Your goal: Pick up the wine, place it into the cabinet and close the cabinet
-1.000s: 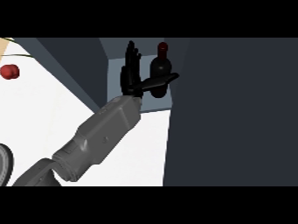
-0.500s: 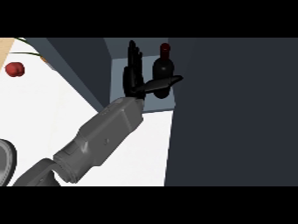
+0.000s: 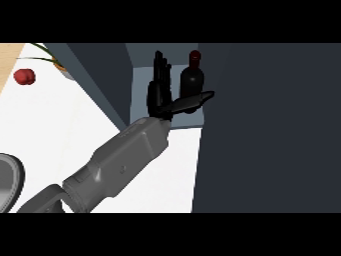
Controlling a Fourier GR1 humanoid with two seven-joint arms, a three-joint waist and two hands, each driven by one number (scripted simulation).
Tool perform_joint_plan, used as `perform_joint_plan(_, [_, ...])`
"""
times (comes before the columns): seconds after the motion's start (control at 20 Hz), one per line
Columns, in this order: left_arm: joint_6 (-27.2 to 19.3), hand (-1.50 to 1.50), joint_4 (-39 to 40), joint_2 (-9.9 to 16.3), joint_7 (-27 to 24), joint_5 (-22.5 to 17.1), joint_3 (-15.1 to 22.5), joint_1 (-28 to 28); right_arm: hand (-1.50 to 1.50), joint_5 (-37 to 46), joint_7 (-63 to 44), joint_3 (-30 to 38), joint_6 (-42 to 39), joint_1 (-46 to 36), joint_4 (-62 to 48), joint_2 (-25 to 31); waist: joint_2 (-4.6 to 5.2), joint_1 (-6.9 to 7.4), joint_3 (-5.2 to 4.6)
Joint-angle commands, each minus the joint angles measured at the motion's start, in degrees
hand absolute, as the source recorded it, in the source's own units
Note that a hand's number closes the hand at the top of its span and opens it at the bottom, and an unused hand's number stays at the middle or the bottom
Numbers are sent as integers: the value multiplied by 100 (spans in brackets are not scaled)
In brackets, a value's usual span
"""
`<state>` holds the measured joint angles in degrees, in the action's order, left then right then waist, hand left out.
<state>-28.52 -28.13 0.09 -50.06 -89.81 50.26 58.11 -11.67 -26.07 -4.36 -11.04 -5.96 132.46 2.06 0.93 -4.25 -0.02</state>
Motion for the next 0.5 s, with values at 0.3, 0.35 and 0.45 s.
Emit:
perform_joint_plan(0.3, [26,-150,-453,-9,-332,257,407,-517,-150,510,-315,-373,399,-3,256,-197,-66,261,-1])
perform_joint_plan(0.35, [-215,-150,-859,-9,-368,394,307,-618,-150,115,-55,199,208,-137,-150,-18,-89,374,3])
perform_joint_plan(0.45, [-494,-150,-953,-9,-403,406,339,-603,-150,192,42,34,132,169,67,-33,-84,315,3])
